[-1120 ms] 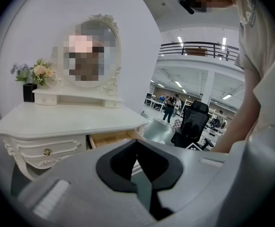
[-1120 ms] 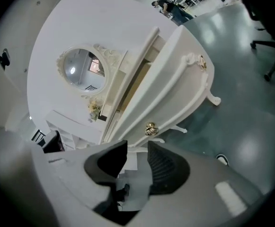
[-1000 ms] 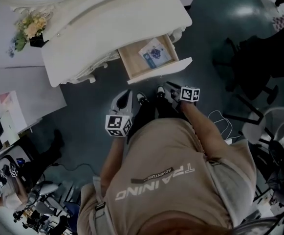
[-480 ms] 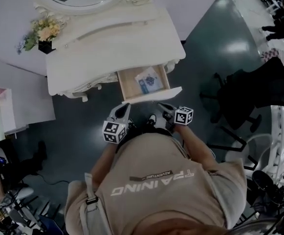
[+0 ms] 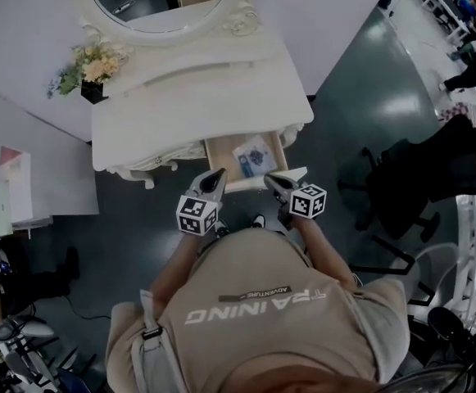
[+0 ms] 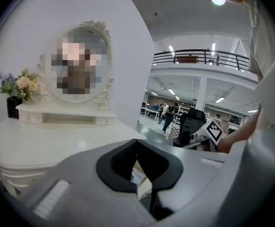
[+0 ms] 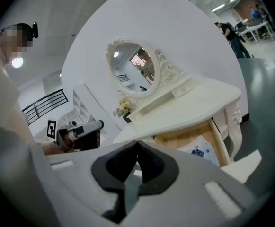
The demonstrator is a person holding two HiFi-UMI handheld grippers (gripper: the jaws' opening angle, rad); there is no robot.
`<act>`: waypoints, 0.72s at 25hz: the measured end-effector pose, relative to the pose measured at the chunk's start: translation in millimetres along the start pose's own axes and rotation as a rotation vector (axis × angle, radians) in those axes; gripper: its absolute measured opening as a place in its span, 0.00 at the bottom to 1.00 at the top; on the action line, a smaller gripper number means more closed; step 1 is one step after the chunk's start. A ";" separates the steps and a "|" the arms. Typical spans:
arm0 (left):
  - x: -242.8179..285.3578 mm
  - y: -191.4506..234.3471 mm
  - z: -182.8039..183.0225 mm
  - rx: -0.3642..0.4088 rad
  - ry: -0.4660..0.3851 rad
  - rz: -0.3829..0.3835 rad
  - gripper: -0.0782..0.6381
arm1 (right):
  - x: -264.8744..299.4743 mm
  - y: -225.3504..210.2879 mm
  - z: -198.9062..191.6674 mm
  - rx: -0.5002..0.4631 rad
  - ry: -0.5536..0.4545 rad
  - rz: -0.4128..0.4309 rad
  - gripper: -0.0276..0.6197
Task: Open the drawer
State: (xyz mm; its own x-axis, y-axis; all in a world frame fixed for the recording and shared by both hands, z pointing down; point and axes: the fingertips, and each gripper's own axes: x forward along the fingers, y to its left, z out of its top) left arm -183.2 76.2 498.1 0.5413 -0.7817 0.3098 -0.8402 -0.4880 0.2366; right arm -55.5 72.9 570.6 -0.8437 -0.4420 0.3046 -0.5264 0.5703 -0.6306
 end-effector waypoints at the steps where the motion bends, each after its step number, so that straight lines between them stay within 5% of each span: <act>1: 0.8 1.0 8.5 0.010 -0.008 0.005 0.11 | 0.3 5.4 8.7 -0.032 -0.007 0.000 0.05; 8: 8.1 -4.5 53.8 0.315 0.014 -0.004 0.11 | 9.0 50.0 84.5 -0.350 -0.047 0.029 0.05; 13: 7.9 -8.7 98.7 0.282 -0.071 -0.012 0.11 | 10.3 80.8 127.4 -0.580 -0.057 0.036 0.05; 18: 1.8 -2.5 143.6 0.325 -0.144 0.027 0.11 | 14.3 107.6 164.8 -0.613 -0.097 0.053 0.05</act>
State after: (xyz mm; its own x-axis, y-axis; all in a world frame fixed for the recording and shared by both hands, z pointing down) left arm -184.9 20.2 365.8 0.5277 -0.8315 0.1738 -0.8336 -0.5462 -0.0824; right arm -106.9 13.8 389.5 -0.8720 -0.4470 0.1995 -0.4732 0.8742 -0.1095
